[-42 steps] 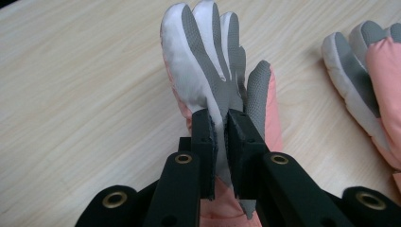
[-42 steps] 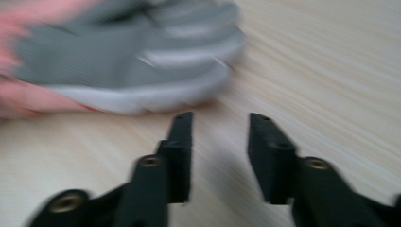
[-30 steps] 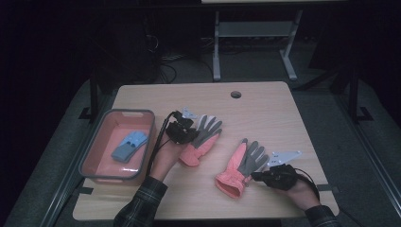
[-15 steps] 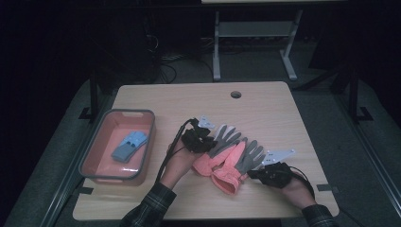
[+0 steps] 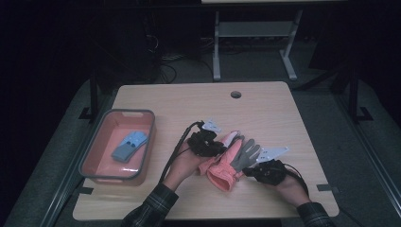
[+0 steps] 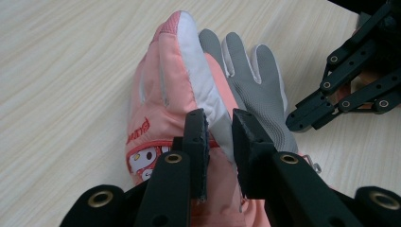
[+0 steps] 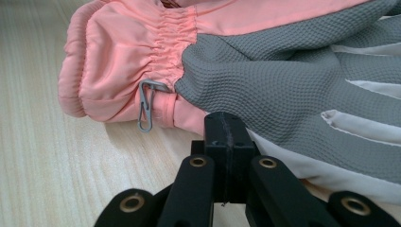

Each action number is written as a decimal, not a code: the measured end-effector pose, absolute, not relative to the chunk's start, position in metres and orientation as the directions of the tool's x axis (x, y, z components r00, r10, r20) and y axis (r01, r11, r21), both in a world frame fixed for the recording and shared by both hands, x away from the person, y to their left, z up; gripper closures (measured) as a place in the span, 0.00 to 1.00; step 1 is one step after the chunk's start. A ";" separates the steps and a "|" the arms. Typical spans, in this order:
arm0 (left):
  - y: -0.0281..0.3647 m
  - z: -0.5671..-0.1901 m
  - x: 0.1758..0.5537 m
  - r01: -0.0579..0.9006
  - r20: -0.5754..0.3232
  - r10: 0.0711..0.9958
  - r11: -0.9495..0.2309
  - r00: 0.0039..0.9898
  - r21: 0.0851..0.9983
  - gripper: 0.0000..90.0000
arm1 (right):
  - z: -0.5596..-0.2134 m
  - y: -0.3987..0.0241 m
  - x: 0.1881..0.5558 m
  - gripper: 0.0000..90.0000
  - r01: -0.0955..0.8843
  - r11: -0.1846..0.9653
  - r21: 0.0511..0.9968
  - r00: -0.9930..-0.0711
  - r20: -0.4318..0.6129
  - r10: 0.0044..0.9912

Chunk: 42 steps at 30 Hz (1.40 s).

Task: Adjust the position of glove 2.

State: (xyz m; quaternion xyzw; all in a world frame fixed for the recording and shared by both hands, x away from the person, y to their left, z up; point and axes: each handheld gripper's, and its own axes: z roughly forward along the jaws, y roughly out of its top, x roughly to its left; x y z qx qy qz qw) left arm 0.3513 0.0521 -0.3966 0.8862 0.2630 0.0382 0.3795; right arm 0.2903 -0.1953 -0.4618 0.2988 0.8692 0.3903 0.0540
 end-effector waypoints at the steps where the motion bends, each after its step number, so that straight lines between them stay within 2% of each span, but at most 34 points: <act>1: 0.051 -0.398 0.351 0.433 -0.132 0.486 -0.584 0.864 0.687 0.84 | -0.462 -0.195 0.290 1.00 0.477 0.517 0.711 -0.816 0.138 0.561; 5: 0.045 -0.406 0.347 0.431 -0.146 0.459 -0.610 0.876 0.665 0.83 | -0.463 -0.196 0.290 1.00 0.470 0.525 0.710 -0.820 0.131 0.557; 7: 0.042 -0.411 0.346 0.418 -0.122 0.456 -0.633 0.881 0.651 0.83 | -0.462 -0.197 0.290 1.00 0.468 0.523 0.712 -0.821 0.132 0.556; 10: 0.046 -0.410 0.348 0.427 -0.130 0.465 -0.620 0.875 0.658 0.82 | -0.462 -0.199 0.289 1.00 0.471 0.517 0.714 -0.819 0.137 0.557; 13: 0.051 -0.402 0.346 0.428 -0.142 0.468 -0.588 0.872 0.687 0.71 | -0.462 -0.199 0.289 1.00 0.470 0.522 0.711 -0.820 0.133 0.557; 16: 0.061 -0.391 0.349 0.425 -0.114 0.504 -0.561 0.856 0.710 0.57 | -0.462 -0.200 0.289 1.00 0.474 0.522 0.710 -0.818 0.135 0.559; 20: 0.077 -0.387 0.362 0.471 -0.124 0.553 -0.546 0.824 0.693 0.42 | -0.462 -0.200 0.289 1.00 0.471 0.519 0.714 -0.817 0.131 0.562; 24: 0.081 -0.398 0.371 0.506 -0.145 0.571 -0.547 0.808 0.666 0.35 | -0.462 -0.200 0.289 1.00 0.471 0.519 0.713 -0.817 0.131 0.561; 29: 0.077 -0.420 0.378 0.554 -0.213 0.565 -0.544 0.797 0.631 0.33 | -0.463 -0.199 0.290 1.00 0.471 0.524 0.710 -0.818 0.130 0.560; 34: 0.074 -0.429 0.380 0.554 -0.229 0.544 -0.568 0.808 0.609 0.44 | -0.463 -0.198 0.290 1.00 0.477 0.524 0.705 -0.817 0.135 0.561; 37: 0.073 -0.430 0.379 0.551 -0.231 0.537 -0.571 0.812 0.609 0.58 | -0.463 -0.198 0.290 1.00 0.476 0.524 0.706 -0.817 0.134 0.561; 42: 0.073 -0.427 0.377 0.527 -0.217 0.519 -0.582 0.827 0.619 0.92 | -0.464 -0.196 0.290 1.00 0.471 0.526 0.708 -0.819 0.129 0.559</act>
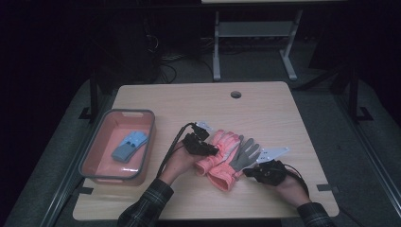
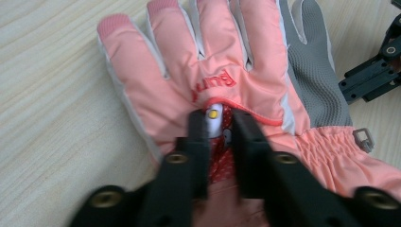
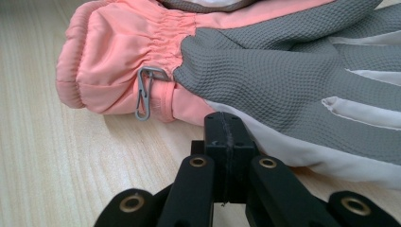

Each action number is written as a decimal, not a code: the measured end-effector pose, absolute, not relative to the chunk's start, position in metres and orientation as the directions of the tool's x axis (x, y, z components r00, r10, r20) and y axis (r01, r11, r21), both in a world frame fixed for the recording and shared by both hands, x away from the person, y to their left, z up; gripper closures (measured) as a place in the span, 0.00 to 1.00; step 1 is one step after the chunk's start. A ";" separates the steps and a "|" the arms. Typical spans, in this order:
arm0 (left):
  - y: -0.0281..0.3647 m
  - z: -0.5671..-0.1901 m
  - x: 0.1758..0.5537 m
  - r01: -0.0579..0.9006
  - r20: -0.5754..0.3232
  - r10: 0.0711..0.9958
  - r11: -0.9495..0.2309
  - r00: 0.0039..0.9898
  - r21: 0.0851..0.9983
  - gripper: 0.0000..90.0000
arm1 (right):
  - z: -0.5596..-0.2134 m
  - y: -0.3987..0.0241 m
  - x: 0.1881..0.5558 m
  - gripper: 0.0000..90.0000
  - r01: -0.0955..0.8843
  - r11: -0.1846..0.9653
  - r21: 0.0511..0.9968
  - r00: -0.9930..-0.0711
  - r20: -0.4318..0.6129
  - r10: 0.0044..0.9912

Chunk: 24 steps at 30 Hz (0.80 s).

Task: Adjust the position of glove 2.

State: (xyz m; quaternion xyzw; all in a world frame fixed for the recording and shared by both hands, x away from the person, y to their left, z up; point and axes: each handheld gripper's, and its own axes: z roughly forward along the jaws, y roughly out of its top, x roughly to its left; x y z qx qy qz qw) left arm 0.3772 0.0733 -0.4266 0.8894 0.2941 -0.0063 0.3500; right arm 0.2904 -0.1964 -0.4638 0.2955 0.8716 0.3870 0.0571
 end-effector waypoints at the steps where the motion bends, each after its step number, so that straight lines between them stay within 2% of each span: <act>1: 0.075 -0.423 0.377 0.523 -0.208 0.522 -0.581 0.827 0.624 0.95 | -0.464 -0.196 0.290 1.00 0.475 0.524 0.707 -0.817 0.133 0.561; 14: 0.090 -0.378 0.367 0.504 -0.190 0.533 -0.539 0.825 0.675 0.98 | -0.463 -0.185 0.294 1.00 0.468 0.515 0.718 -0.818 0.133 0.559; 20: 0.079 -0.368 0.366 0.462 -0.165 0.491 -0.580 0.855 0.671 0.97 | -0.462 -0.167 0.299 1.00 0.440 0.537 0.720 -0.835 0.108 0.539; 24: 0.065 -0.367 0.366 0.432 -0.158 0.445 -0.622 0.881 0.653 0.97 | -0.461 -0.172 0.298 1.00 0.441 0.529 0.725 -0.831 0.106 0.547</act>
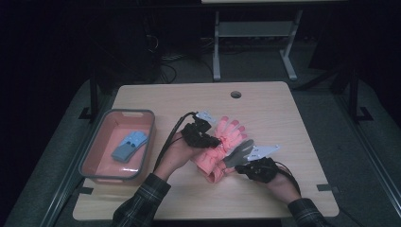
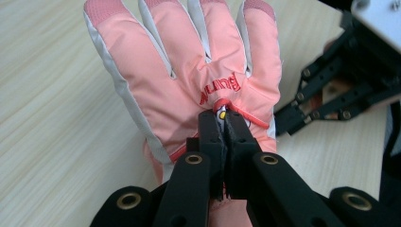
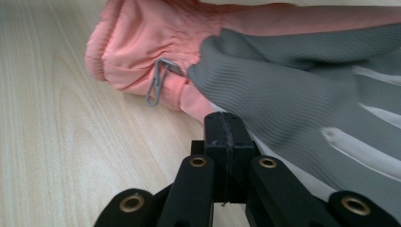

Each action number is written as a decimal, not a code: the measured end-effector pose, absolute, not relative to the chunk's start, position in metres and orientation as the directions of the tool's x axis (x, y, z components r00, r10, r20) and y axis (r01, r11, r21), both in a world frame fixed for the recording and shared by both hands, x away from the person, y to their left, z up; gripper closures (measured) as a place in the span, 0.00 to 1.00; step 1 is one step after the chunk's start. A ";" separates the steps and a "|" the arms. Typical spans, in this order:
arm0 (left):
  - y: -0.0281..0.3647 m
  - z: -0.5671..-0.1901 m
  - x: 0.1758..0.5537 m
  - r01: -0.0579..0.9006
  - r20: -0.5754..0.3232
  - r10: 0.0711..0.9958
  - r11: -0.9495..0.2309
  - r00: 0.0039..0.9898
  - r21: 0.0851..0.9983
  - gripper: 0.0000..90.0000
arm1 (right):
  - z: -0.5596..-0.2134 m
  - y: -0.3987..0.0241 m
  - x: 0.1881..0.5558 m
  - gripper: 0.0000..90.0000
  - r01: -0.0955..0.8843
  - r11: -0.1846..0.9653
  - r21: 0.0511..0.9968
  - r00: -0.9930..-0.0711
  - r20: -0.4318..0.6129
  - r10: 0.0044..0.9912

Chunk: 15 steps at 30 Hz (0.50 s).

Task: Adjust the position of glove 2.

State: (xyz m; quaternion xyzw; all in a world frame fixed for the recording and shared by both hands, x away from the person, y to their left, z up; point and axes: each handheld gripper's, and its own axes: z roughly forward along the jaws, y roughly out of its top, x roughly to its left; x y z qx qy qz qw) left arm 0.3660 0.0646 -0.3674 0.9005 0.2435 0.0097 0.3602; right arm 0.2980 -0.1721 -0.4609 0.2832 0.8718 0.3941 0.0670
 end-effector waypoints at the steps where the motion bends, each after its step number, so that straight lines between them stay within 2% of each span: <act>1: 0.060 -0.367 0.366 0.420 -0.149 0.435 -0.635 0.888 0.648 0.97 | -0.460 -0.175 0.298 1.00 0.447 0.519 0.728 -0.825 0.110 0.555; 8: 0.036 -0.365 0.369 0.379 -0.130 0.386 -0.690 0.913 0.617 0.97 | -0.458 -0.188 0.298 1.00 0.469 0.487 0.737 -0.804 0.127 0.581; 15: 0.023 -0.383 0.373 0.359 -0.144 0.340 -0.738 0.929 0.572 0.97 | -0.456 -0.197 0.295 1.00 0.472 0.473 0.744 -0.796 0.129 0.592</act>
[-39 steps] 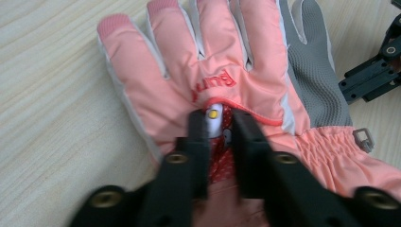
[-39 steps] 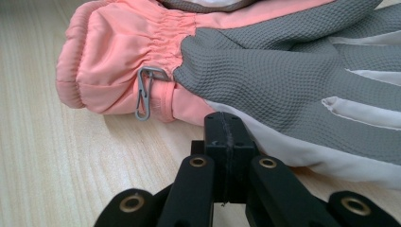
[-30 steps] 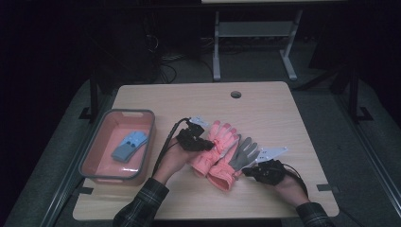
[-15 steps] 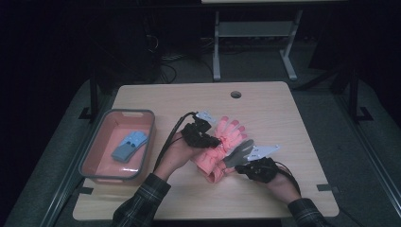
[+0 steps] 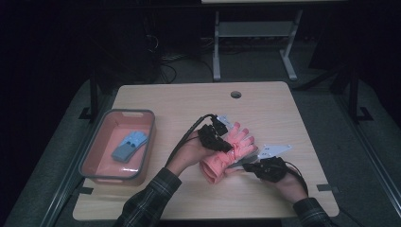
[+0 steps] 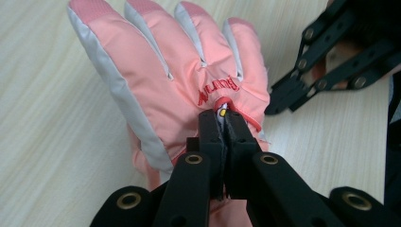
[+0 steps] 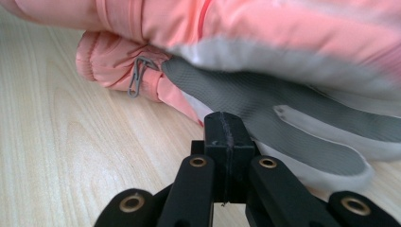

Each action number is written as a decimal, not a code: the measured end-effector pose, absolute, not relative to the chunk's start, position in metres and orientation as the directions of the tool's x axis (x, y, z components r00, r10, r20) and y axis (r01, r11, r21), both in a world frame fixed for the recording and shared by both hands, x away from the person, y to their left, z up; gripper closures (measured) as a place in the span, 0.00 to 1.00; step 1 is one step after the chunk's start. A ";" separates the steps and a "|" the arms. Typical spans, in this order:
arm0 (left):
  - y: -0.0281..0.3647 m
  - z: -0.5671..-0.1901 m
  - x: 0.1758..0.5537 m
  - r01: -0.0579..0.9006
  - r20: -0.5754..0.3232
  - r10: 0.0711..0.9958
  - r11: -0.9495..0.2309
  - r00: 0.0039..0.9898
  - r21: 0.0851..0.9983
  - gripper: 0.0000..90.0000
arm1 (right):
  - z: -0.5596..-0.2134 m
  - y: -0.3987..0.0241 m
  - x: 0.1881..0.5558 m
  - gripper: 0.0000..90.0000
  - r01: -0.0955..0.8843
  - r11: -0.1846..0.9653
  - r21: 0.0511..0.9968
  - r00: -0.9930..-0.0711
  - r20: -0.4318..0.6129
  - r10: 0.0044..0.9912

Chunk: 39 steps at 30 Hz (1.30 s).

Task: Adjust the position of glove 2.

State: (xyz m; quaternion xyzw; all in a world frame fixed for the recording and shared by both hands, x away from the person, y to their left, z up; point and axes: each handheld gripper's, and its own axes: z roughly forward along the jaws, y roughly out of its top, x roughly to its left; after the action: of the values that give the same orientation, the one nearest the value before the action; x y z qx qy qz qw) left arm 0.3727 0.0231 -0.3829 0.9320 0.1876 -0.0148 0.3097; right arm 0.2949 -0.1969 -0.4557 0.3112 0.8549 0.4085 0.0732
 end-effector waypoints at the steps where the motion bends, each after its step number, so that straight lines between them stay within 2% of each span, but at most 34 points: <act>1: 0.023 -0.384 0.373 0.348 -0.140 0.328 -0.746 0.934 0.567 0.97 | -0.455 -0.200 0.295 1.00 0.464 0.472 0.750 -0.798 0.121 0.591; 5: 0.020 -0.387 0.371 0.328 -0.139 0.305 -0.753 0.942 0.570 0.97 | -0.445 -0.211 0.292 1.00 0.456 0.441 0.773 -0.790 0.123 0.601; 8: 0.025 -0.379 0.370 0.329 -0.171 0.285 -0.732 0.943 0.597 0.97 | -0.429 -0.220 0.293 1.00 0.436 0.400 0.806 -0.780 0.118 0.614; 11: 0.027 -0.373 0.368 0.303 -0.151 0.268 -0.733 0.952 0.608 0.97 | -0.409 -0.223 0.297 1.00 0.407 0.350 0.844 -0.770 0.111 0.629; 18: 0.023 -0.371 0.367 0.248 -0.149 0.199 -0.754 0.969 0.608 0.97 | -0.391 -0.222 0.299 1.00 0.366 0.320 0.874 -0.766 0.088 0.637; 26: 0.015 -0.355 0.366 0.144 -0.109 0.098 -0.795 0.989 0.590 0.97 | -0.382 -0.215 0.302 1.00 0.345 0.302 0.889 -0.769 0.084 0.634; 31: 0.015 -0.374 0.372 0.139 -0.100 0.099 -0.814 0.990 0.564 0.96 | -0.388 -0.212 0.305 1.00 0.368 0.313 0.876 -0.758 0.088 0.646; 39: 0.018 -0.382 0.372 0.141 -0.102 0.099 -0.797 0.990 0.587 0.90 | -0.403 -0.197 0.321 1.00 0.427 0.335 0.840 -0.750 0.122 0.651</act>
State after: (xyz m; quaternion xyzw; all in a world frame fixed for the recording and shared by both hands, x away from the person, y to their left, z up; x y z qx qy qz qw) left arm 0.3724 0.0178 -0.3822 0.9474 0.0634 -0.0332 0.3120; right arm 0.3209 -0.1973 -0.4027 0.3334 0.8082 0.4707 0.1188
